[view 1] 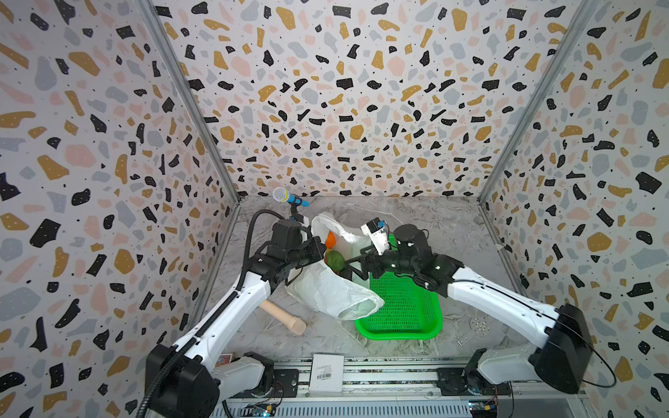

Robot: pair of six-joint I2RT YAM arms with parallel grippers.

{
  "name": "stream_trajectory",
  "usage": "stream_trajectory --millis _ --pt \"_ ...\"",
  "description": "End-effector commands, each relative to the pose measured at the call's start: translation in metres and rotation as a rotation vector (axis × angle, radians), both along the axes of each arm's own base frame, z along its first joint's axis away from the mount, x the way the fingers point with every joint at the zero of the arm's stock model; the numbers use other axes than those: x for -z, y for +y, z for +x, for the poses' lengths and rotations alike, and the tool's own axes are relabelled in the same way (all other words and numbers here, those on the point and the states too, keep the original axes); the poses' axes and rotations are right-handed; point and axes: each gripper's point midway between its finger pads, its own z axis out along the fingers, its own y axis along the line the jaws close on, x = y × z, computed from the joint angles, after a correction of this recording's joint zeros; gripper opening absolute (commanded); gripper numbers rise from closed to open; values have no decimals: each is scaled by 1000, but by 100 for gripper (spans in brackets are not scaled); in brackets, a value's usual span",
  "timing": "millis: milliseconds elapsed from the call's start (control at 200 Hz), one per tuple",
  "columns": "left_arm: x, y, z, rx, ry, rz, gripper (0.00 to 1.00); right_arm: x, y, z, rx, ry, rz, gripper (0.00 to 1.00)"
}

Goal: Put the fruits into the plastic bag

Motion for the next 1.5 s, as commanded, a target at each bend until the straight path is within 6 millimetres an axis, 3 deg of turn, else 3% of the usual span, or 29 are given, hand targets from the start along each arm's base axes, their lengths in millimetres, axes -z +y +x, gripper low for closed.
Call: stream_trajectory --millis 0,110,225,515,601,671,721,751,866,1021,1251,1366,1491 --pt "-10 1 4 4 -41 2 0 -18 -23 -39 -98 -63 -10 87" --pt "-8 1 6 2 -37 6 0 3 -39 -62 -151 -11 -82 87" --pt "-9 -1 8 5 -36 5 0 26 -49 -69 -152 37 -148 87" --pt "-14 0 9 -1 -44 5 0 70 -38 -85 -219 109 -238 82" --pt "-13 0 8 0 -42 6 0 77 -37 -84 -211 121 -253 68" --pt "-12 1 8 -1 -40 7 0 74 -36 -80 -194 111 -250 35" --pt "-11 0 8 0 -38 8 0 67 -37 -73 -158 86 -251 8" --pt "-10 0 8 0 -37 8 0 62 -37 -68 -140 67 -252 0" --pt "-7 0 7 3 -32 9 0 30 -33 -45 -73 -30 -259 0" --pt "-7 0 10 -1 -38 12 0 -35 -13 -11 -15 -196 -219 0" --pt "-16 -4 31 -14 -78 14 0 -121 19 38 83 -448 -166 0" --pt "-19 -11 38 -1 -83 -3 0 -158 26 48 129 -559 -163 0" --pt "-23 -15 42 4 -96 -33 0 -182 23 47 171 -650 -169 0"
